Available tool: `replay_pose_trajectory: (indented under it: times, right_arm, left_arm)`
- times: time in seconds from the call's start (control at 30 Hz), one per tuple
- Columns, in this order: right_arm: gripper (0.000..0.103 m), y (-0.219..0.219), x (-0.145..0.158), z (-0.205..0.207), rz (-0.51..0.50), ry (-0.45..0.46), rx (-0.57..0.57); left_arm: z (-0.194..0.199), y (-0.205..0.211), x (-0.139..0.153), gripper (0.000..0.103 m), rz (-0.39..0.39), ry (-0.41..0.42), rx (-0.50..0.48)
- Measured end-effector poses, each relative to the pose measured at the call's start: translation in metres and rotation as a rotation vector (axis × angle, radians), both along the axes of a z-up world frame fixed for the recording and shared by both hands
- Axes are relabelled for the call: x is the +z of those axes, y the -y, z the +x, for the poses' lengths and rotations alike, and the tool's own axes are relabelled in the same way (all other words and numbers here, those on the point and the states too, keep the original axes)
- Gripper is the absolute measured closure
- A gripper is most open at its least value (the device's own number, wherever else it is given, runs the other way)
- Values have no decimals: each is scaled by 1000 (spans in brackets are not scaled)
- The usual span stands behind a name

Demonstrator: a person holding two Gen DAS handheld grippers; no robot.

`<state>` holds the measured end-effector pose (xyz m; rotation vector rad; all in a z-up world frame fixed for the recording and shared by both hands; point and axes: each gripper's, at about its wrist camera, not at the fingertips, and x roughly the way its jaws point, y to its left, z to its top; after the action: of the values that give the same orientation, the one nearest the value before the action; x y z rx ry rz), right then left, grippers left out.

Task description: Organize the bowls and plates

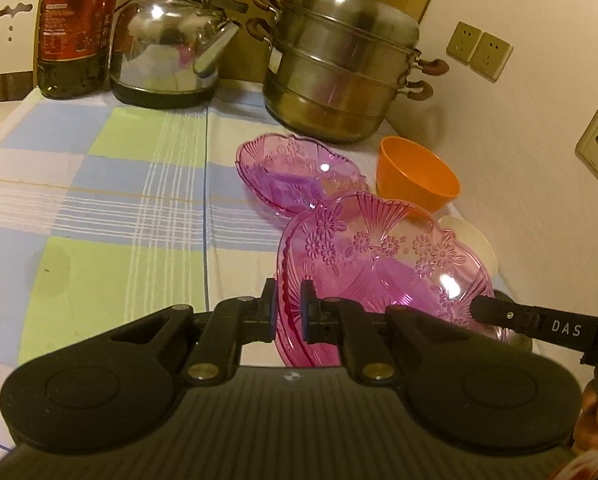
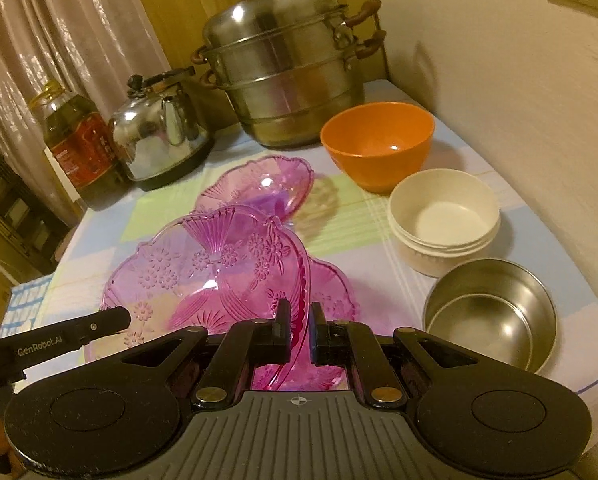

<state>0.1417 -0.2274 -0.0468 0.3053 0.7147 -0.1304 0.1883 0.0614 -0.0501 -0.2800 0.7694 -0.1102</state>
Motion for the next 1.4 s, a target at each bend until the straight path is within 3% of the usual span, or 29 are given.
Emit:
replay_pose_trajectory:
  times: [1.4]
  right_arm:
    - [93, 19, -37, 23, -7, -127, -76]
  left_arm:
    - [36, 34, -37, 90, 150, -76, -71]
